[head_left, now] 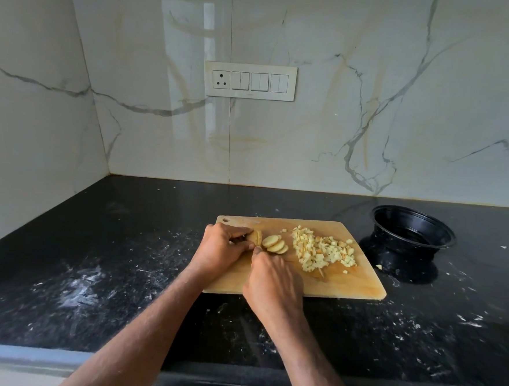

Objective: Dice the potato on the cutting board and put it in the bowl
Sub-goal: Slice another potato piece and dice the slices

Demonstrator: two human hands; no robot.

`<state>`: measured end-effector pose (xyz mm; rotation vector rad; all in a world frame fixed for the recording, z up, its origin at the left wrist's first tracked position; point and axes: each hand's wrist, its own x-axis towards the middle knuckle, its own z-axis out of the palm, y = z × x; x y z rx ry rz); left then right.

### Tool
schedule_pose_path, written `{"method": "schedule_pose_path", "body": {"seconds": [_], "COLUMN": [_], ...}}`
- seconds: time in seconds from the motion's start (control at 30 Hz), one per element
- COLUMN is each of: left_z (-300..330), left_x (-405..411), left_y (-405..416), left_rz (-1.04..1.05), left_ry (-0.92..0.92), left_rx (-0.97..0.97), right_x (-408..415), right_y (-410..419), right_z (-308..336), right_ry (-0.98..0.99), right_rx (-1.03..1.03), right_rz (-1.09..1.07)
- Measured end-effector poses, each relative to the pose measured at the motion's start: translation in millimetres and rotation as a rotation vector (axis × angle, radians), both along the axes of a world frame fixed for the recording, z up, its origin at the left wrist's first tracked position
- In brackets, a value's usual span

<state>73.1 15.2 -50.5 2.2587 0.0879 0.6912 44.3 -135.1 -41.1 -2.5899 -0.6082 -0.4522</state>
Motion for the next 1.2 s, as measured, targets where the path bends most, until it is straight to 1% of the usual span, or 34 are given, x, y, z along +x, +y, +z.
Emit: {"method": "schedule_pose_path", "body": {"seconds": [0.17, 0.33, 0.6, 0.83, 1.07, 1.2], "left_z": [1, 3, 2, 1, 0, 1], "left_x": [-4, -3, 4, 4, 1, 3], "left_y": [-3, -4, 0, 4, 5, 3], "left_rz": [0.001, -0.041, -0.011, -0.029, -0.052, -0.026], "left_ry": [-0.013, 0.006, 0.031, 0.044, 0.03, 0.006], "left_rx": [0.047, 0.128, 0.112, 0.113, 0.083, 0.113], "right_x": [0, 2, -3, -8, -9, -11], "right_y": [-2, -5, -8, -13, -13, -12], "right_z": [0, -6, -14, -12, -12, -12], "right_ry": [-0.007, -0.035, -0.047, -0.038, -0.021, -0.036], "right_rx": [-0.027, 0.028, -0.016, 0.066, 0.063, 0.053], "right_rz": [0.032, 0.001, -0.027, -0.09, -0.081, -0.078]}}
